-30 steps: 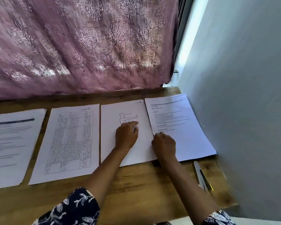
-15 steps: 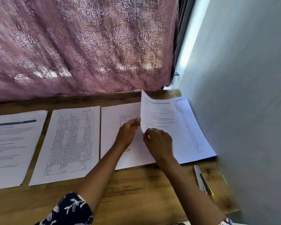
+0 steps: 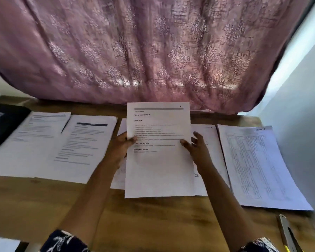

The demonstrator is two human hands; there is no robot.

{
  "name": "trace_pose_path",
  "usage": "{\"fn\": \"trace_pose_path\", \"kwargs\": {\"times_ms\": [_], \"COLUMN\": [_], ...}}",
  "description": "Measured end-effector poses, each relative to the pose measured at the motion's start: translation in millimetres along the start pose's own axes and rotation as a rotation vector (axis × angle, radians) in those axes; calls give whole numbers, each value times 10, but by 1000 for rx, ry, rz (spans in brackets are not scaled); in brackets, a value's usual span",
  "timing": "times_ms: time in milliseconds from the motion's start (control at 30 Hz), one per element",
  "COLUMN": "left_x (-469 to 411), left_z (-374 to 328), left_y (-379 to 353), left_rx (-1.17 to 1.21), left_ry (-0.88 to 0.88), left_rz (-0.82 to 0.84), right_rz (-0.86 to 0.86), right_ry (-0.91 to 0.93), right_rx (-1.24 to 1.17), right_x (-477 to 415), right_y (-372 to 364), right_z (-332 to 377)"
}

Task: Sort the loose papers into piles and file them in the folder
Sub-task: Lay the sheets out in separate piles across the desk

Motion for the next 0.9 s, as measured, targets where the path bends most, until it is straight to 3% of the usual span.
{"fn": "trace_pose_path", "kwargs": {"times_ms": [100,233,367,500,667,800,900], "left_x": [37,117,216,186,-65,-254,-330], "left_z": [-166,-451,-608,-974,-1392,-1351,-1246], "left_y": [573,1640,2947,4056,4575,4713,4697], "left_rx": [20,-146,-382,-648,-945,-964,-1136], "left_ry": [23,61,100,49,-37,-61,-56], "left_rz": [-66,-212,-415,-652,-726,-733,-691], "right_rz": [137,112,135,318,432,395,344], "right_ry": [-16,13,50,84,60,45,56], "right_rx": [-167,-272,-97,9,128,245,343], "right_x": [26,84,80,116,3,-142,-213], "right_y": [-670,-1585,-2656,-3791,-4627,-4973,-5056], "right_z": [225,686,1207,1649,1880,1855,1804]}}
Point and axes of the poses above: each hand's wrist, its own x-axis away from the middle knuckle, its own y-axis out of the back of the hand, z = x × y, the point moved 10 cm from there along -x, towards the middle knuckle, and after that the axes turned 9 degrees about x, right-handed, at the moved point
